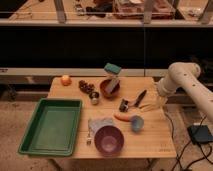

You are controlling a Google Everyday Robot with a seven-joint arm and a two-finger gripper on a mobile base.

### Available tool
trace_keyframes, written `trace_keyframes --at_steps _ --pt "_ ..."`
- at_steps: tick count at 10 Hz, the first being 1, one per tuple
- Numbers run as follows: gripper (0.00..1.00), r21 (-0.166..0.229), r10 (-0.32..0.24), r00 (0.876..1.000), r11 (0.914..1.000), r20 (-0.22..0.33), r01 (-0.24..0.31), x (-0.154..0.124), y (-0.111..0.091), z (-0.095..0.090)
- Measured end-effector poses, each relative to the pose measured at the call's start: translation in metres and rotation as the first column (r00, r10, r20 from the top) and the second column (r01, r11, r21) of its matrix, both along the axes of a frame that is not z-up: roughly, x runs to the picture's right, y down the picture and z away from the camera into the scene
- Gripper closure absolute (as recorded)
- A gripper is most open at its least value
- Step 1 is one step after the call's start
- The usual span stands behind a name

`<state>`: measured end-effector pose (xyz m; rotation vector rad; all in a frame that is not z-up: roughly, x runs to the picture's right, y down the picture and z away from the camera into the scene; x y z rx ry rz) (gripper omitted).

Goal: Place banana in metal cup

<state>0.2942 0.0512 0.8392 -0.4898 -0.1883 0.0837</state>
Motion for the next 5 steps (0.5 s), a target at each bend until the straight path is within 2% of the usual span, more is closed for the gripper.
trace_keyframes --at_steps 2,5 --pt "0.20 -0.029 -0.001 1.000 0.9996 0.018 0.002 -0.004 0.017 0.015" --pt "0.20 -0.066 -0.011 1.000 0.9978 0.022 0.013 -0.007 0.053 0.051"
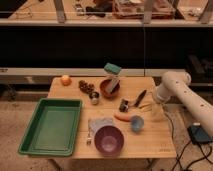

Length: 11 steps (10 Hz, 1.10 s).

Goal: Place banana in metal cup

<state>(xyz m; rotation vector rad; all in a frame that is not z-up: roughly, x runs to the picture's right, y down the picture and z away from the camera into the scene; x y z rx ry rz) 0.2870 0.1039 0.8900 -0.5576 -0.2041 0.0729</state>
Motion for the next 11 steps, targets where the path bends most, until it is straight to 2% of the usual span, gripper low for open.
trace_keyframes --at_steps 3,4,5,7,10,11 --pt "0.22 -0.043 -0.005 1.000 0.9991 -0.014 0.005 0.004 0.026 0.027" --pt "0.27 -0.061 -0.013 1.000 0.9981 -0.023 0.011 0.003 0.031 0.032" --pt "0.38 -0.082 -0.016 1.000 0.9965 -0.027 0.013 -0.001 0.035 0.039" --pt "0.56 -0.087 -0.009 1.000 0.9962 -0.029 0.007 0.001 0.035 0.037" --pt "0.89 -0.089 -0.013 0.999 0.9960 -0.033 0.010 0.004 0.030 0.029" --pt "0.95 -0.089 -0.012 0.999 0.9960 -0.034 0.009 0.005 0.030 0.028"
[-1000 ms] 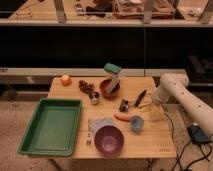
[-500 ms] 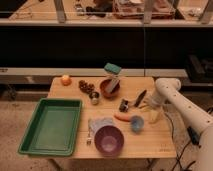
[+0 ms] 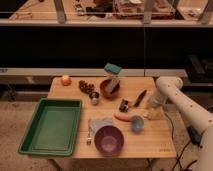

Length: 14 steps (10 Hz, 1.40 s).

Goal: Place banana in metal cup

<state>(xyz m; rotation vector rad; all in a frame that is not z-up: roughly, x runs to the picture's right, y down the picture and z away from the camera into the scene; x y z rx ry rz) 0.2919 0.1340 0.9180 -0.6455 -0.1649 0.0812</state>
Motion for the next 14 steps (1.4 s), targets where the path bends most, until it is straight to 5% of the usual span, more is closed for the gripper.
trace_keyframes --at_steps 5,7,10,14 --pt "1.00 -0.003 -0.002 1.000 1.0000 -0.002 0.002 0.003 -0.002 -0.004" --pt "1.00 0.027 0.045 0.999 0.9986 0.016 -0.045 0.007 -0.019 -0.017" --pt "1.00 0.097 0.086 0.995 0.9911 0.057 -0.091 0.004 -0.070 -0.064" --pt "1.00 0.171 0.122 0.974 0.9728 0.192 -0.156 -0.015 -0.148 -0.137"
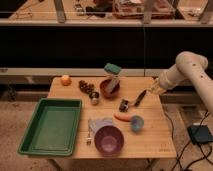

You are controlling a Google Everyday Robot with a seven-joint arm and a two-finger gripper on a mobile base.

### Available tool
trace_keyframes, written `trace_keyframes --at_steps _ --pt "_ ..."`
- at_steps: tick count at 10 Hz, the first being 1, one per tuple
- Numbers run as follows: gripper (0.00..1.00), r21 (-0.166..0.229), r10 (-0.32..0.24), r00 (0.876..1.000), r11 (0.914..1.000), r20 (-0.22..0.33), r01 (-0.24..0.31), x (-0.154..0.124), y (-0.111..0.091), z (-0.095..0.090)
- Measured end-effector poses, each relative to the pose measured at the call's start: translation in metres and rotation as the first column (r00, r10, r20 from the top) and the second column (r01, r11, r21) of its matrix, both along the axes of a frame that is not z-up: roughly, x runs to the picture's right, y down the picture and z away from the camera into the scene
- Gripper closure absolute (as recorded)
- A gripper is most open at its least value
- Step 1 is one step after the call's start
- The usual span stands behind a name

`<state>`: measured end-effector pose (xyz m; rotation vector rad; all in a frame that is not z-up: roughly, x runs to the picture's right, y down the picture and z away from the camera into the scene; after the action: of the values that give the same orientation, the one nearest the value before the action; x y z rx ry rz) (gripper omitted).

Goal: Place banana in metal cup

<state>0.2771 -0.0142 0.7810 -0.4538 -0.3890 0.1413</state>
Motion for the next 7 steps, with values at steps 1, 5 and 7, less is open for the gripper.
trace_keyframes --at_steps 1,5,7 --pt "1.00 0.012 0.008 0.999 0.9999 0.047 -0.008 -0.010 -0.014 -0.014" --pt "1.00 0.024 0.016 0.953 0.9994 0.303 -0.024 -0.106 -0.051 -0.058" --pt "1.00 0.007 -0.001 0.912 1.0000 0.411 -0.001 -0.156 -0.044 -0.063"
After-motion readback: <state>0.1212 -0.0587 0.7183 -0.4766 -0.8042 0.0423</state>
